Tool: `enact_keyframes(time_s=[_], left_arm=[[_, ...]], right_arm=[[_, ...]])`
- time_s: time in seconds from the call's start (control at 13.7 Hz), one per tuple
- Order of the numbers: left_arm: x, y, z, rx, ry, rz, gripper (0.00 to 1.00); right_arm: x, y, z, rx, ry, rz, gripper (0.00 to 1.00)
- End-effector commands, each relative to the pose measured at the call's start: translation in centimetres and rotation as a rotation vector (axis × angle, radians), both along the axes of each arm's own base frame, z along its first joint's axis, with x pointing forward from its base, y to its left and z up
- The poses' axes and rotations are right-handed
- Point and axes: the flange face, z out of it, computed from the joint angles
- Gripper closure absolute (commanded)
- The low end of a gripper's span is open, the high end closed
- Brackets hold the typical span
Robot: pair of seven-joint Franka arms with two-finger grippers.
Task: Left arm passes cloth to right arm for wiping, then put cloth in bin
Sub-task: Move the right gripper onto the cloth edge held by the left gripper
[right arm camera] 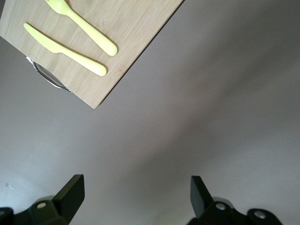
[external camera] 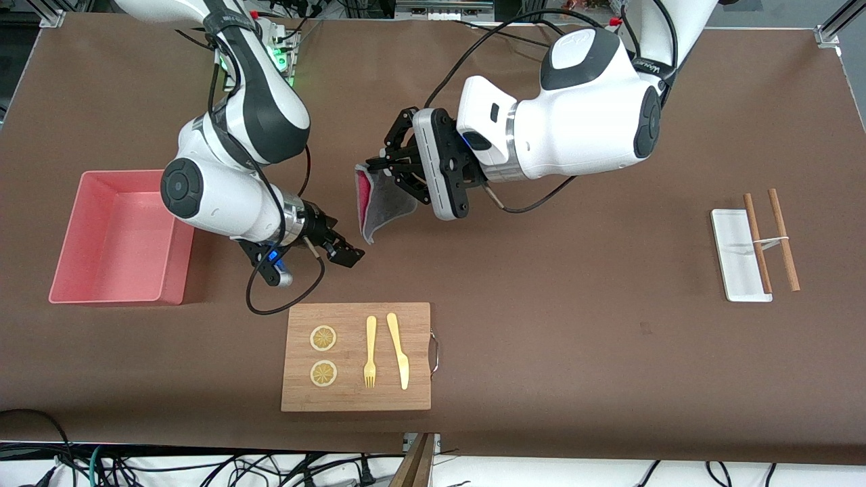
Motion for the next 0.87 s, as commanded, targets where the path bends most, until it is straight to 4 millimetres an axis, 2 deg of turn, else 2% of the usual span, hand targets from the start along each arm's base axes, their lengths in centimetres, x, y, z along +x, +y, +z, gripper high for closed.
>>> enact_keyframes(time_s=[0.0, 0.15, 0.29, 0.44, 0.51, 0.58, 0.8], left_arm=[[0.1, 0.2, 0.5, -0.033, -0.011, -0.005, 1.00], [0.1, 0.2, 0.6, -0.033, -0.012, -0.005, 1.00], [0.1, 0.2, 0.6, -0.033, -0.012, -0.005, 1.00], [0.1, 0.3, 0.6, -0.033, -0.012, -0.004, 1.00], [0.2, 0.3, 0.6, -0.033, -0.012, -0.004, 1.00], [0.2, 0.3, 0.6, -0.033, -0.012, -0.004, 1.00], [0.2, 0.4, 0.6, -0.033, -0.012, -0.002, 1.00]], right_arm=[[-0.2, 0.3, -0.7, 0.014, 0.027, 0.005, 0.00], [-0.2, 0.2, -0.5, 0.015, 0.024, 0.003, 0.00], [0.7, -1.7, 0.4, 0.022, 0.009, -0.023, 0.00], [1.9, -2.3, 3.3, 0.037, -0.041, -0.030, 0.00], [2.1, -2.8, 4.0, 0.036, -0.037, -0.026, 0.00], [2.3, -3.1, 5.8, 0.045, -0.053, -0.010, 0.00], [2.0, -3.4, 9.8, 0.058, -0.047, 0.070, 0.00]])
